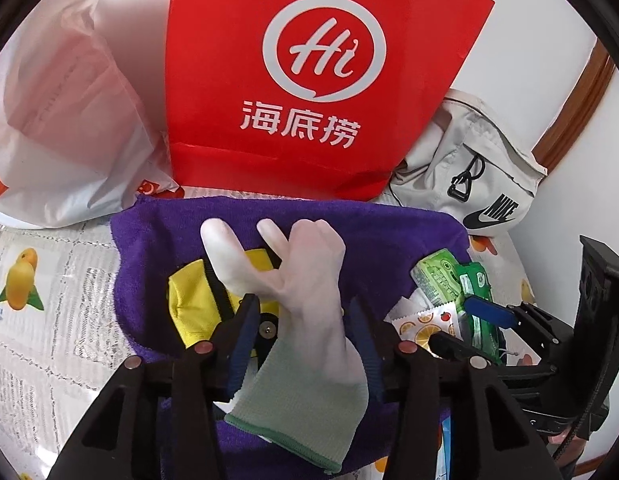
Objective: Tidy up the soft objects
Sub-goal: 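Lower the glove and sachet onto the towel and open both grippers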
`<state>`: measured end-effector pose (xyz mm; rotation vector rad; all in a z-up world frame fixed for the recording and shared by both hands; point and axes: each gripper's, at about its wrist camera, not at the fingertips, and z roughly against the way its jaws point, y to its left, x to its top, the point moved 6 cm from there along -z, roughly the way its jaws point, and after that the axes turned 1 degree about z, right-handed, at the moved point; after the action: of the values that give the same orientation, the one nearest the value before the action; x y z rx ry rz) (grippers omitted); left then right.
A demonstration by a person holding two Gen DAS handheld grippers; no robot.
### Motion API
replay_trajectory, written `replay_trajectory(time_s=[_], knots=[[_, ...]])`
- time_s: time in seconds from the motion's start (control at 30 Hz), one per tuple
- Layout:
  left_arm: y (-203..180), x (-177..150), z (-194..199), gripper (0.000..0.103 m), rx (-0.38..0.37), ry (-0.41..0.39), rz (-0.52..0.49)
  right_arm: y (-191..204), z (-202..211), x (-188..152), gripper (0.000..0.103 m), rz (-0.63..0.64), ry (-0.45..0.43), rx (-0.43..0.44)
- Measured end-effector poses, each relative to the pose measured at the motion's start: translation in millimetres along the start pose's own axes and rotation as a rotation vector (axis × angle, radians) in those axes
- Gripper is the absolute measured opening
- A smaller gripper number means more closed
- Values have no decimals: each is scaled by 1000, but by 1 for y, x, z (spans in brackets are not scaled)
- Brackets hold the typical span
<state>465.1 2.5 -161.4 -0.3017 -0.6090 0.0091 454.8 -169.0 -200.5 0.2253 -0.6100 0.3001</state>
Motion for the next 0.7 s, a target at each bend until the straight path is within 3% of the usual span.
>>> replay_trajectory(time_s=[0.33, 0.43, 0.57, 0.7], knots=[[-5, -1, 34, 61, 65, -3, -57, 11, 45, 8, 73, -7, -94, -15], [-14, -5, 56, 72, 51, -33, -70, 13, 61, 4, 78, -37, -116, -9], [-29, -20, 86, 75, 55, -46, -98, 17, 82, -9, 91, -50, -121, -50], [-44, -40, 120, 80, 67, -76, -137, 23, 108, -28, 97, -67, -132, -88]])
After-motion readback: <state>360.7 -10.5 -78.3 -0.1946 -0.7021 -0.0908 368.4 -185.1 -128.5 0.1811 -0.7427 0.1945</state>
